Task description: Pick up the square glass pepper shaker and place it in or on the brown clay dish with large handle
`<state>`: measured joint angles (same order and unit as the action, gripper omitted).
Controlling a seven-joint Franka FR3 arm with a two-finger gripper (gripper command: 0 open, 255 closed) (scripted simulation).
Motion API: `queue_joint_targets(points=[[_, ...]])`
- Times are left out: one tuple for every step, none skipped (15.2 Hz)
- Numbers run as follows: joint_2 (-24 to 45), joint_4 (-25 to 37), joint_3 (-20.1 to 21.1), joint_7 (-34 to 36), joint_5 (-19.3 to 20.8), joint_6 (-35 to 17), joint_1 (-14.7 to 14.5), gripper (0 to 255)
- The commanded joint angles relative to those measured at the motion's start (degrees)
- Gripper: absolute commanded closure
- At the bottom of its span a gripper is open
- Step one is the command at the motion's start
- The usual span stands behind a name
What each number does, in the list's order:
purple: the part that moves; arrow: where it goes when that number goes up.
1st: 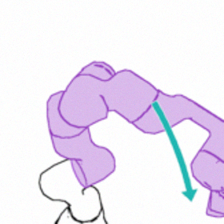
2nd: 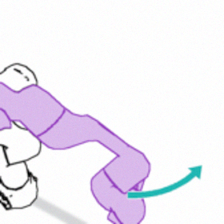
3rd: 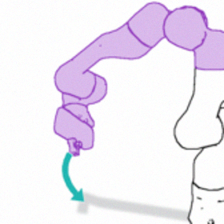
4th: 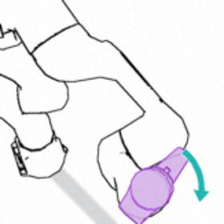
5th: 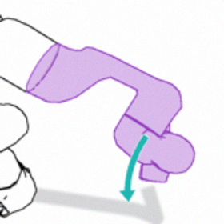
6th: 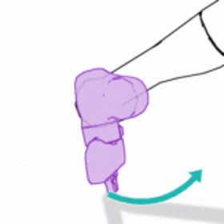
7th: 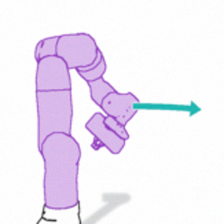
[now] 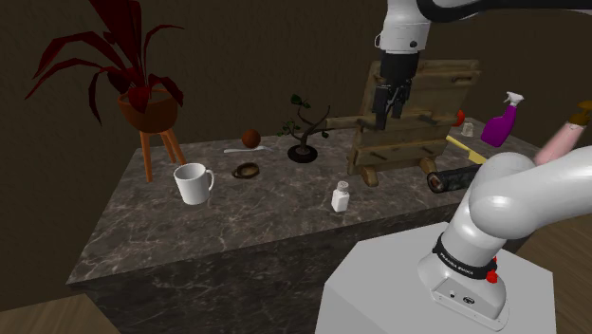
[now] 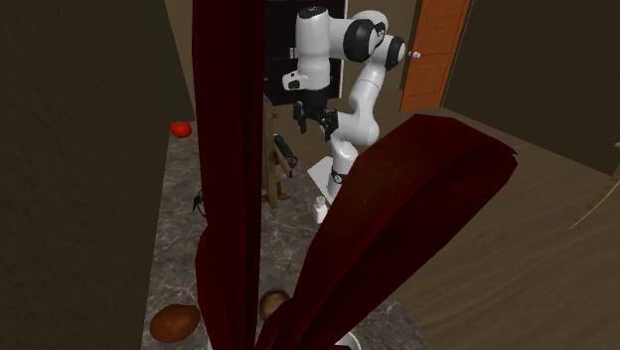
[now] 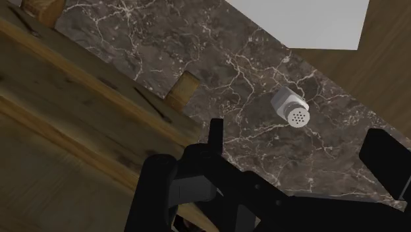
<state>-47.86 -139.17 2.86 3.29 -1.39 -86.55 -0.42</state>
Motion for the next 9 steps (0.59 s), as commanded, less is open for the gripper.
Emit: queue_joint_targets(points=[[0.00, 0.00, 0.00, 0.00, 0.00, 0.00, 0.00, 0], [-0.34, -2.01, 0.74, 0.91, -0.44, -2.23, -0.11, 0], [-0.58, -3.95, 1.50, 1.82, -0.88, -4.51, -0.23, 0], [-0.70, -5.81, 2.28, 2.74, -1.33, -6.82, -0.36, 0], [-0.69, -7.59, 3.08, 3.65, -1.79, -9.17, -0.50, 0], [-0.56, -9.30, 3.91, 4.58, -2.24, -11.58, -0.65, 0], [-0.29, -10.92, 4.76, 5.51, -2.69, -14.04, -0.82, 0], [0.13, -12.46, 5.62, 6.46, -3.13, -16.55, -0.99, 0], [0.70, -13.91, 6.51, 7.42, -3.56, -19.12, -1.15, 0]])
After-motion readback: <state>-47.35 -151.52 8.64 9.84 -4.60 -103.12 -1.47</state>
